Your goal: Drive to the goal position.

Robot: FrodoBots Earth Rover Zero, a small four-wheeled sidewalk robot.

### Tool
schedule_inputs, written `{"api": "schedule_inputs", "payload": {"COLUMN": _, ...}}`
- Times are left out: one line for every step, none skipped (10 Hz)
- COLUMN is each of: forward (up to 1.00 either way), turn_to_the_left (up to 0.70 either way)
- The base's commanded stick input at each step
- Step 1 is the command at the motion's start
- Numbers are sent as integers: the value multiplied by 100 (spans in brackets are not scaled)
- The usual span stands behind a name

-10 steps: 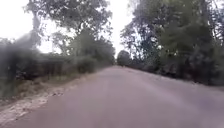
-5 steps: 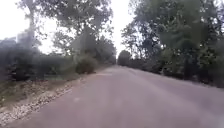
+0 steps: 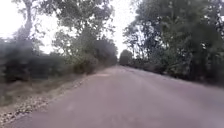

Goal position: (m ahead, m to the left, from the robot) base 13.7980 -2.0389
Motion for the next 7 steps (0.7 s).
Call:
{"api": "schedule_inputs", "payload": {"forward": 100, "turn_to_the_left": 0}}
{"api": "schedule_inputs", "payload": {"forward": 100, "turn_to_the_left": 0}}
{"api": "schedule_inputs", "payload": {"forward": 100, "turn_to_the_left": 0}}
{"api": "schedule_inputs", "payload": {"forward": 100, "turn_to_the_left": 0}}
{"api": "schedule_inputs", "payload": {"forward": 100, "turn_to_the_left": 0}}
{"api": "schedule_inputs", "payload": {"forward": 100, "turn_to_the_left": 0}}
{"api": "schedule_inputs", "payload": {"forward": 100, "turn_to_the_left": -1}}
